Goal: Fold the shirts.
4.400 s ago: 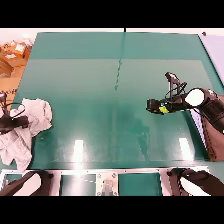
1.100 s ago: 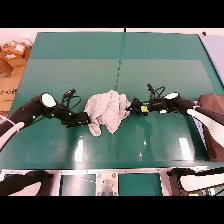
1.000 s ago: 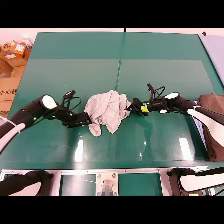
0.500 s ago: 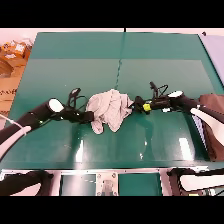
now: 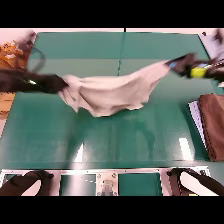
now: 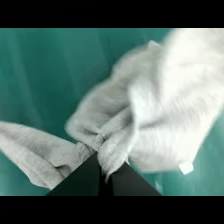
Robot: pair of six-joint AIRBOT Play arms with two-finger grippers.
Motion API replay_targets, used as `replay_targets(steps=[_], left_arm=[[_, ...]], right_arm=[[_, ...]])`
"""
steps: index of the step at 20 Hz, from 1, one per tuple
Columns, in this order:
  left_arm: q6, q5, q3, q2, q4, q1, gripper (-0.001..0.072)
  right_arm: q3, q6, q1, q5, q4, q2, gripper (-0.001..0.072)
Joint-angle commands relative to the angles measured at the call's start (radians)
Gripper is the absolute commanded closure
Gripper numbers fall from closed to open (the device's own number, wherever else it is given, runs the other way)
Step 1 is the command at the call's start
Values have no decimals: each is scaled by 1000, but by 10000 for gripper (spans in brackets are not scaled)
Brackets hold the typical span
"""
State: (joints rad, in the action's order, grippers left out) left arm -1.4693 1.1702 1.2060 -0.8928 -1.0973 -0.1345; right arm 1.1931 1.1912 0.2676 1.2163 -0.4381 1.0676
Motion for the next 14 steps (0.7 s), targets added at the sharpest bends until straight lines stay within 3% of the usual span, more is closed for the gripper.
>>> replay_targets(steps=[1,4,8,14], left_arm=[[-50,77,204,101,-151,21,683],[-30,153,297,101,-293,21,683],[40,145,283,100,-256,21,682],[37,77,71,98,-196,21,682]], right_arm=[[139,49,89,40,0,-197,704],[177,93,159,35,0,-319,704],[176,93,170,-28,0,-367,703],[175,76,116,-56,-58,-86,703]])
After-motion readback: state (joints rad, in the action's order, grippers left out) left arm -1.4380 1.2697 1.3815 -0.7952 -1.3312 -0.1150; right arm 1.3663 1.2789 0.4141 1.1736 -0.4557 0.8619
